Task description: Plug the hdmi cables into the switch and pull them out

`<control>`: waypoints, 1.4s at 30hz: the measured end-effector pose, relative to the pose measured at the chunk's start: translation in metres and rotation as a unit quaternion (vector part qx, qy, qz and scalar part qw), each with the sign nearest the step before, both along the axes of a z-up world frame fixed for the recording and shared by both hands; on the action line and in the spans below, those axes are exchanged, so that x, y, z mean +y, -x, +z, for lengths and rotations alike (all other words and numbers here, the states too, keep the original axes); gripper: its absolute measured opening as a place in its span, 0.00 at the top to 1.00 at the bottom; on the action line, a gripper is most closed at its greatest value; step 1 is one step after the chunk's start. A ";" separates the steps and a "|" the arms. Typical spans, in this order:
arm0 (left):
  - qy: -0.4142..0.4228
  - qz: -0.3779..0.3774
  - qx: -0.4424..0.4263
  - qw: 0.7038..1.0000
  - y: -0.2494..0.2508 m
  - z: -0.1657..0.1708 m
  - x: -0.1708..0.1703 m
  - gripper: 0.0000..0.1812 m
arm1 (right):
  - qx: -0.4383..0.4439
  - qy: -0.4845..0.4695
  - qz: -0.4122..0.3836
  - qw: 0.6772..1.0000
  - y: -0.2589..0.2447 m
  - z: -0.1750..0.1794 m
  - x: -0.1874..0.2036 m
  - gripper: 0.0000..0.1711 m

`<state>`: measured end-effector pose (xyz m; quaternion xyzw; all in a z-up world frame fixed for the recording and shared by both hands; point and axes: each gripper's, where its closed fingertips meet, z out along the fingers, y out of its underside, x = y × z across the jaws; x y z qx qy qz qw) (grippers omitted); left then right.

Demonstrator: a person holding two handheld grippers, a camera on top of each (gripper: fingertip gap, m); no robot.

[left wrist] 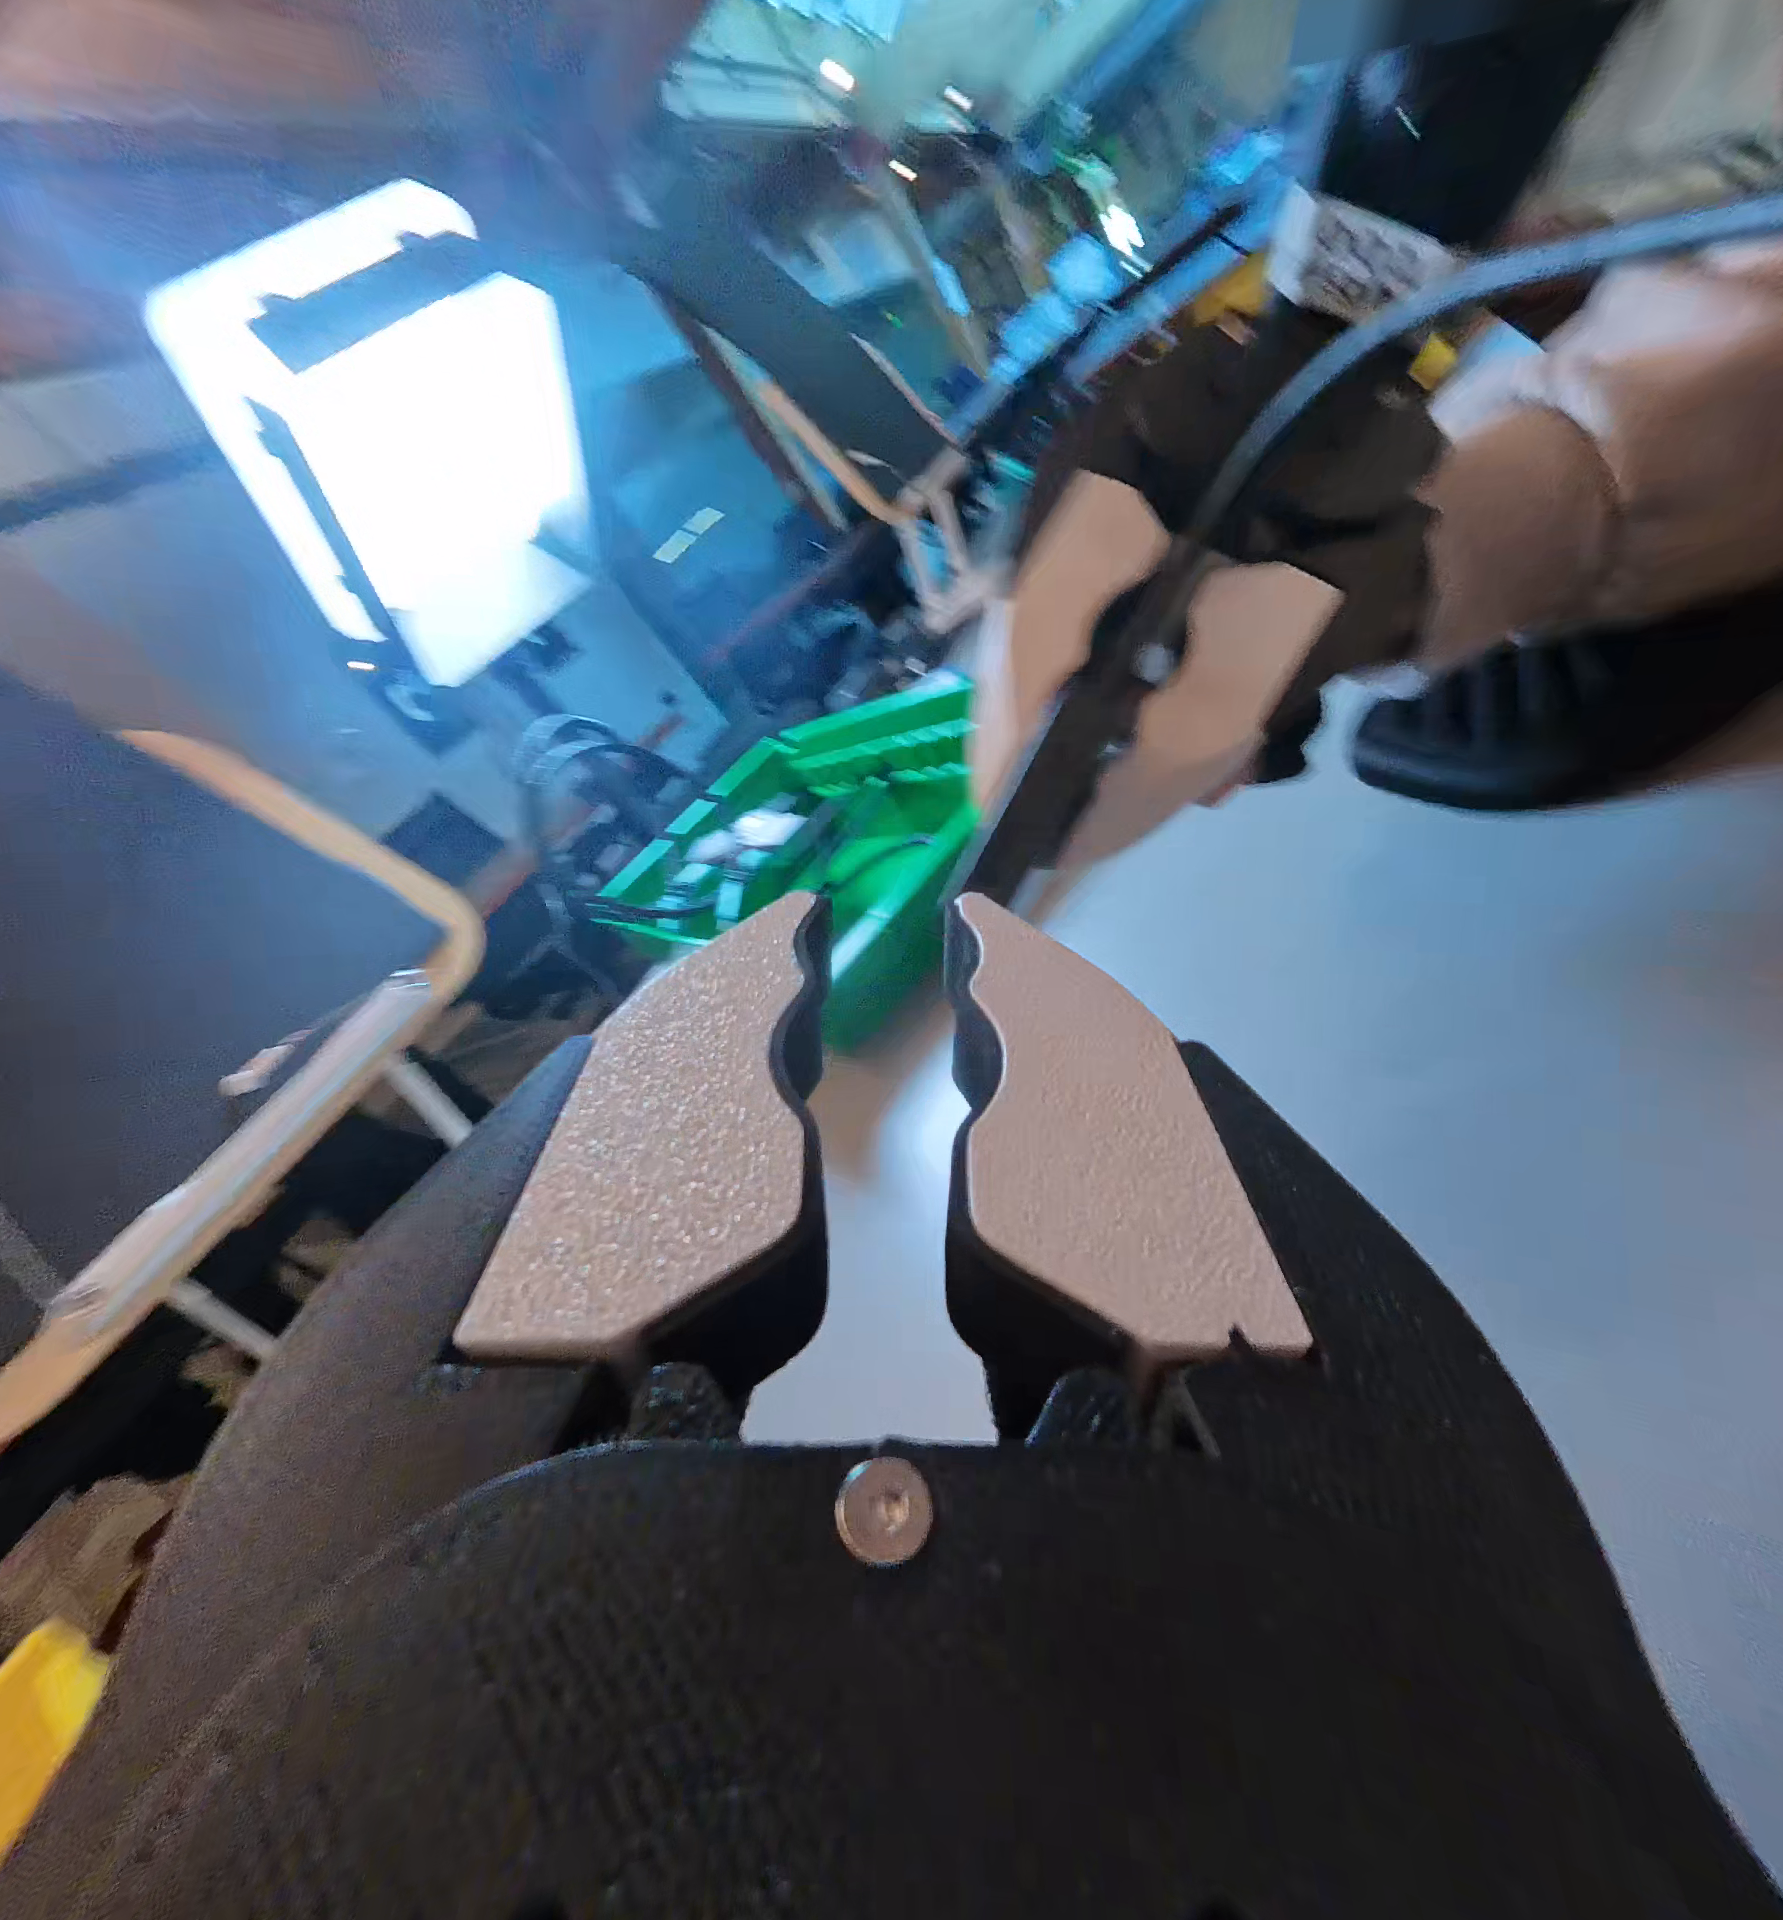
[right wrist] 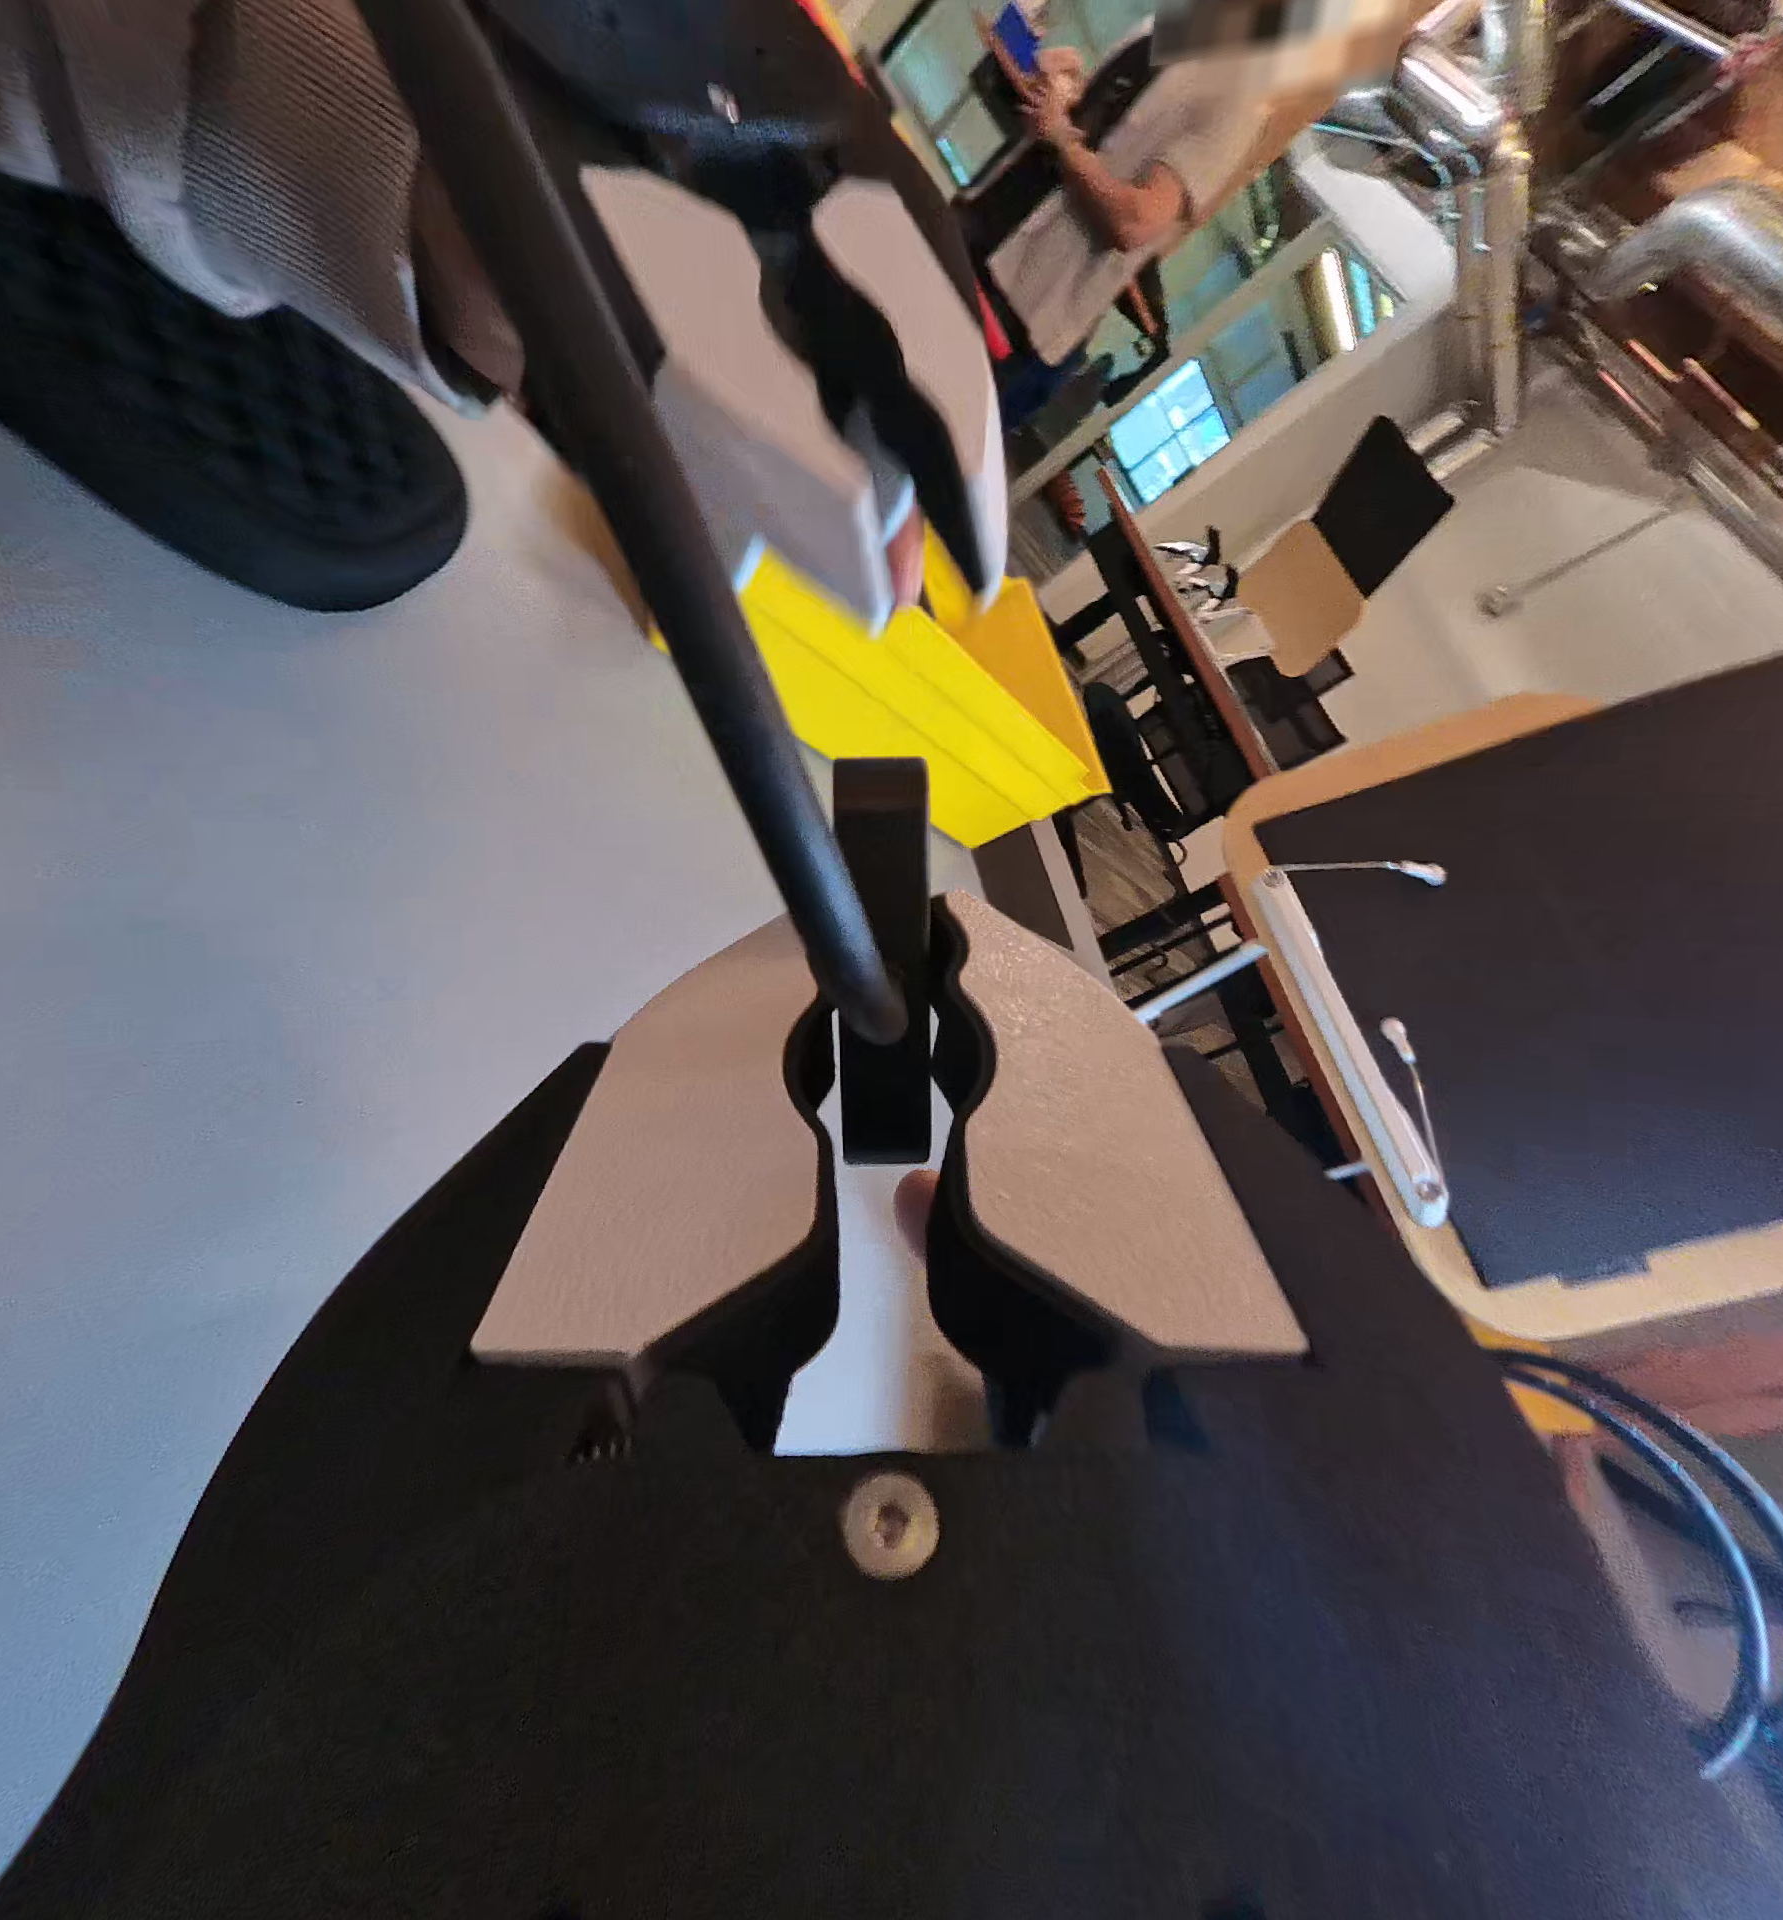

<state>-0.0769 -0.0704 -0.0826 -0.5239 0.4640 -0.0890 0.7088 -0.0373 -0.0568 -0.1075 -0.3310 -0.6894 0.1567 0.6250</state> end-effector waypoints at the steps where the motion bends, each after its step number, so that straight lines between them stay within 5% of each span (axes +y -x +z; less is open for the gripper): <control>1: -0.013 0.029 -0.028 0.999 0.019 0.018 0.004 0.89 | 0.011 0.014 -0.007 1.000 -0.005 0.004 0.005 0.92; 5: 0.006 0.247 -0.146 0.958 0.156 0.064 0.037 0.92 | 0.041 0.059 -0.022 0.997 -0.020 0.010 0.022 0.92; 9: 0.215 0.397 -0.096 0.887 0.265 -0.002 0.067 0.84 | 0.042 0.086 -0.028 0.995 -0.022 0.008 0.029 0.92; 15: 0.535 0.356 0.003 0.766 0.274 -0.127 0.075 0.69 | 0.034 0.103 -0.030 0.994 -0.018 0.002 0.030 0.92; 17: 0.582 0.366 0.054 0.724 0.279 -0.151 0.072 0.70 | 0.032 0.111 -0.032 0.993 -0.017 -0.001 0.031 0.92; 19: 0.621 0.325 0.031 0.712 0.264 -0.154 0.073 0.81 | 0.030 0.113 -0.034 0.993 -0.018 -0.003 0.033 0.92; 22: 0.635 0.319 0.067 0.700 0.263 -0.155 0.069 0.91 | 0.028 0.113 -0.035 0.993 -0.019 -0.004 0.034 0.92; 27: 0.573 0.355 0.135 0.727 0.280 -0.149 0.070 0.96 | 0.026 0.099 -0.042 0.994 -0.023 -0.007 0.036 0.92; 36: 0.399 0.363 0.061 0.840 0.274 -0.025 0.044 1.00 | 0.047 0.124 -0.042 0.990 -0.026 -0.002 0.040 0.92; 39: 0.407 0.369 0.082 0.832 0.273 -0.029 0.037 1.00 | 0.044 0.132 -0.040 0.989 -0.024 -0.005 0.039 0.92; 42: 0.496 0.360 0.095 0.784 0.272 -0.083 0.039 0.96 | 0.036 0.130 -0.039 0.990 -0.022 -0.009 0.037 0.92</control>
